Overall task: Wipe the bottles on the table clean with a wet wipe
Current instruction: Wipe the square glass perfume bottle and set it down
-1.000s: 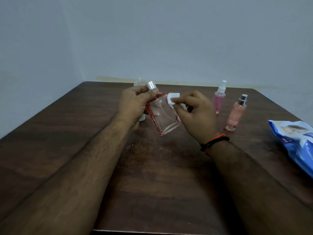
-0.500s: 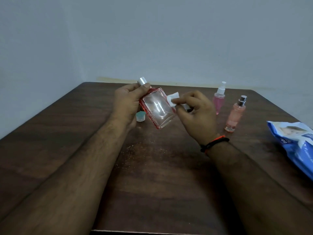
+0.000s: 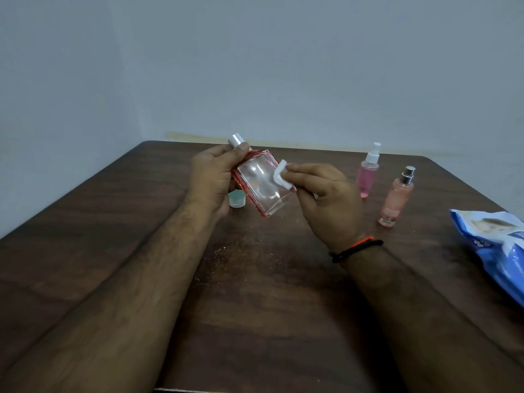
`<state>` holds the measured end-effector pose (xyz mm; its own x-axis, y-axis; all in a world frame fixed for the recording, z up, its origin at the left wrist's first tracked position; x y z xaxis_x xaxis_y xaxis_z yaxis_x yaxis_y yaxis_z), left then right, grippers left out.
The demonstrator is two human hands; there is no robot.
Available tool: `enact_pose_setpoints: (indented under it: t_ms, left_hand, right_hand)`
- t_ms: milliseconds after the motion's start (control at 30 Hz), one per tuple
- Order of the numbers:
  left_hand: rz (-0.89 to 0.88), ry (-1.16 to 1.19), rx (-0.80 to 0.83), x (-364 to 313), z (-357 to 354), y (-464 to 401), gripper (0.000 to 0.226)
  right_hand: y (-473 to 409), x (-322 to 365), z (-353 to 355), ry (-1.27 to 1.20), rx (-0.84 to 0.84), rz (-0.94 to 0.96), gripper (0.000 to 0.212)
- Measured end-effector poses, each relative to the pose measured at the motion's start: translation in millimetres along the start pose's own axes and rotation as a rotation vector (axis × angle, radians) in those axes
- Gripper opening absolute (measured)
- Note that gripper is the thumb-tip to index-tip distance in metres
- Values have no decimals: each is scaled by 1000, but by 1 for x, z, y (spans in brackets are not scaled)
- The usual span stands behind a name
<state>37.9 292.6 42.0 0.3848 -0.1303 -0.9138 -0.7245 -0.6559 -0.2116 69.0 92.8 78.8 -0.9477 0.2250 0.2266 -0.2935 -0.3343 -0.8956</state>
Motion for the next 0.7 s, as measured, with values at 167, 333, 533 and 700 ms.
enact_pose_setpoints:
  t_ms: [167,333,533,700]
  left_hand:
    - [5,93,-58,-2,9,-3,8]
    - [53,150,-134,4,24,-6,11]
    - [55,144,-139,4,22,-7,11]
    - [56,169,-155,5,26,-6,9]
  right_hand:
    - [3,25,-10,-53,75,136,31]
    - [6,40,-17,-76,125,236,24]
    - [4,13,-5,-52,19,59,22]
    - [9,47,-17,-97,93,272,19]
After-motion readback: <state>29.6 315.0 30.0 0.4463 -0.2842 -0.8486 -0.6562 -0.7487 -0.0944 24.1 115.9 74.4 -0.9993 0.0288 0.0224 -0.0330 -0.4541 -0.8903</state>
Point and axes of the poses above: each hand's wrist, its own y-axis away from the middle knuckle, its own z-axis out of the back of the hand, x = y × z, the point moved 10 cm from there along -y, towards the middle knuckle, and after that the axes turned 1 degree about y, right-handed, at the moved point
